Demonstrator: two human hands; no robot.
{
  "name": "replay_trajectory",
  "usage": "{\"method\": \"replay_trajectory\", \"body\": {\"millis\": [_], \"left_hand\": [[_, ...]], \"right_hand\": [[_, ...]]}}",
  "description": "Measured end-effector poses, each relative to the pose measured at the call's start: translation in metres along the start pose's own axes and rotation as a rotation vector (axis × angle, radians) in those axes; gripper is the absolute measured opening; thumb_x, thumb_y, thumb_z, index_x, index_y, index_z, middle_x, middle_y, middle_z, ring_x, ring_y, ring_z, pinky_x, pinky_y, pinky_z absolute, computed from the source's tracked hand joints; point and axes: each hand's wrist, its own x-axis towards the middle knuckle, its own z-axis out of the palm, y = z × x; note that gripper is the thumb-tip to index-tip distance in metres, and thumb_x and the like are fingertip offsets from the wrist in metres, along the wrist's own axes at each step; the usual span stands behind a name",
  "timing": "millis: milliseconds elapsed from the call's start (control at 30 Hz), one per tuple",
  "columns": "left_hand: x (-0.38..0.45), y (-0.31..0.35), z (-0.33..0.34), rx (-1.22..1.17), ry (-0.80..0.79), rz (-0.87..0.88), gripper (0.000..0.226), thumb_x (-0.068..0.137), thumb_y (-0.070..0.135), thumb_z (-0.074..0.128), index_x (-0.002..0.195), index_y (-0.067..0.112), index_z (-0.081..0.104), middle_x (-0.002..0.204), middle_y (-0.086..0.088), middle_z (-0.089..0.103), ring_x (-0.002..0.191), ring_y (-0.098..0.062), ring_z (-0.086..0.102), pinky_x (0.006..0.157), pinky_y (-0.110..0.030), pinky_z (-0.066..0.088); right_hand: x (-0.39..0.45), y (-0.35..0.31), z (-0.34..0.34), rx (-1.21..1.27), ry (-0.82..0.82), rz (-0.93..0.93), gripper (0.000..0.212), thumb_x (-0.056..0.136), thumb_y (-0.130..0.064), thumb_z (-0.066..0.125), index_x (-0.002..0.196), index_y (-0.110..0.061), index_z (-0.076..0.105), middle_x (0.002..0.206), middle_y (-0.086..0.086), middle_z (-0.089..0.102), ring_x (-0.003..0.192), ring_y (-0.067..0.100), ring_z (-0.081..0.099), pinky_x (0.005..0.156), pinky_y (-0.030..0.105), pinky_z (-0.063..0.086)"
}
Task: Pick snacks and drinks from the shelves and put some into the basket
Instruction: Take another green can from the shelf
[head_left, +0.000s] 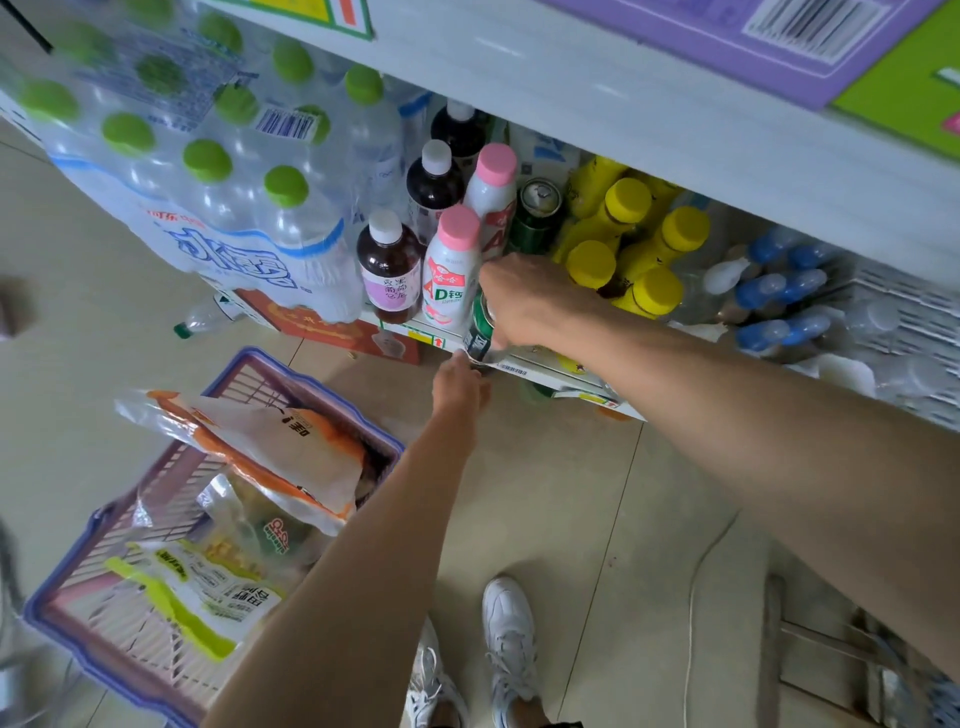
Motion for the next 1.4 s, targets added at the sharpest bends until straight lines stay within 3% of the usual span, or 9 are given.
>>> {"method": "replay_trajectory", "body": {"millis": [100, 200, 333, 500, 700, 867, 1100, 1233, 1400], "left_hand": [[-0.004, -0.001, -0.023, -0.08, -0.09, -0.02, 0.032, 0.104, 0.044, 0.038, 0.116, 0.018, 0.054, 0.098, -0.003, 0.063, 0.094, -0.026, 0.064, 0.088, -0.045, 0.054], [-0.015, -0.003, -0.045, -0.173, -0.171, -0.063, 0.03, 0.104, 0.035, 0.042, 0.118, 0.014, 0.057, 0.101, -0.007, 0.068, 0.088, -0.022, 0.066, 0.078, -0.043, 0.055], [-0.03, -0.01, -0.077, -0.246, -0.262, -0.06, 0.026, 0.1, 0.025, 0.045, 0.111, 0.008, 0.062, 0.108, -0.016, 0.067, 0.094, -0.026, 0.066, 0.092, -0.048, 0.052], [-0.043, -0.021, -0.11, -0.355, -0.287, -0.047, 0.033, 0.099, 0.026, 0.045, 0.116, 0.006, 0.063, 0.115, -0.017, 0.067, 0.105, -0.03, 0.064, 0.088, -0.047, 0.056], [-0.067, -0.031, -0.14, -0.421, -0.274, 0.077, 0.035, 0.102, 0.029, 0.043, 0.124, 0.009, 0.061, 0.114, -0.011, 0.069, 0.104, -0.024, 0.064, 0.088, -0.042, 0.057], [-0.087, -0.042, -0.16, -0.452, -0.251, 0.206, 0.052, 0.094, 0.022, 0.058, 0.139, 0.002, 0.045, 0.123, -0.019, 0.061, 0.115, -0.033, 0.058, 0.101, -0.049, 0.049], [-0.112, -0.037, -0.167, -0.363, -0.297, 0.372, 0.03, 0.092, 0.012, 0.057, 0.12, 0.013, 0.049, 0.134, -0.032, 0.051, 0.117, -0.041, 0.058, 0.107, -0.057, 0.042], [-0.117, -0.03, -0.164, -0.257, -0.251, 0.428, 0.021, 0.087, 0.007, 0.064, 0.104, 0.016, 0.054, 0.117, -0.026, 0.055, 0.123, -0.047, 0.053, 0.105, -0.06, 0.043], [-0.118, -0.025, -0.167, -0.201, -0.225, 0.469, 0.021, 0.086, 0.008, 0.064, 0.102, 0.017, 0.055, 0.114, -0.014, 0.055, 0.119, -0.041, 0.058, 0.101, -0.054, 0.049]], "right_hand": [[-0.015, -0.001, 0.006, 0.091, -0.097, -0.057, 0.054, 0.07, -0.025, 0.086, 0.11, -0.005, 0.057, 0.094, 0.008, 0.053, 0.091, 0.029, 0.058, 0.054, 0.027, 0.034], [-0.024, 0.0, 0.024, 0.347, -0.148, -0.067, 0.068, 0.066, -0.028, 0.088, 0.121, -0.012, 0.053, 0.11, 0.004, 0.058, 0.098, 0.022, 0.057, 0.068, 0.027, 0.041], [-0.039, -0.005, 0.047, 0.665, -0.145, -0.067, 0.066, 0.065, -0.021, 0.087, 0.123, -0.023, 0.055, 0.112, -0.002, 0.062, 0.096, 0.015, 0.06, 0.076, 0.025, 0.048], [-0.062, -0.025, 0.062, 0.988, -0.118, -0.11, 0.065, 0.071, -0.013, 0.085, 0.129, -0.022, 0.056, 0.107, -0.01, 0.064, 0.092, 0.001, 0.062, 0.077, 0.003, 0.042], [-0.064, -0.046, 0.074, 1.453, -0.216, -0.098, 0.047, 0.081, 0.007, 0.07, 0.122, -0.006, 0.053, 0.113, 0.002, 0.066, 0.096, 0.003, 0.065, 0.08, 0.015, 0.053], [-0.059, -0.054, 0.077, 1.616, -0.357, -0.106, 0.044, 0.093, -0.015, 0.061, 0.136, -0.014, 0.055, 0.127, 0.003, 0.065, 0.115, 0.016, 0.061, 0.099, 0.033, 0.049], [-0.05, -0.066, 0.084, 1.853, -0.314, 0.091, 0.034, 0.1, -0.032, 0.049, 0.121, -0.008, 0.059, 0.109, 0.015, 0.061, 0.091, 0.021, 0.058, 0.075, 0.032, 0.049], [-0.046, -0.077, 0.092, 1.977, -0.342, 0.174, 0.049, 0.104, -0.041, 0.036, 0.137, -0.008, 0.052, 0.135, 0.014, 0.058, 0.125, 0.027, 0.055, 0.104, 0.044, 0.045], [-0.045, -0.086, 0.094, 2.018, -0.331, 0.227, 0.053, 0.104, -0.043, 0.03, 0.142, -0.009, 0.047, 0.14, 0.017, 0.054, 0.131, 0.03, 0.051, 0.113, 0.051, 0.035]]}}
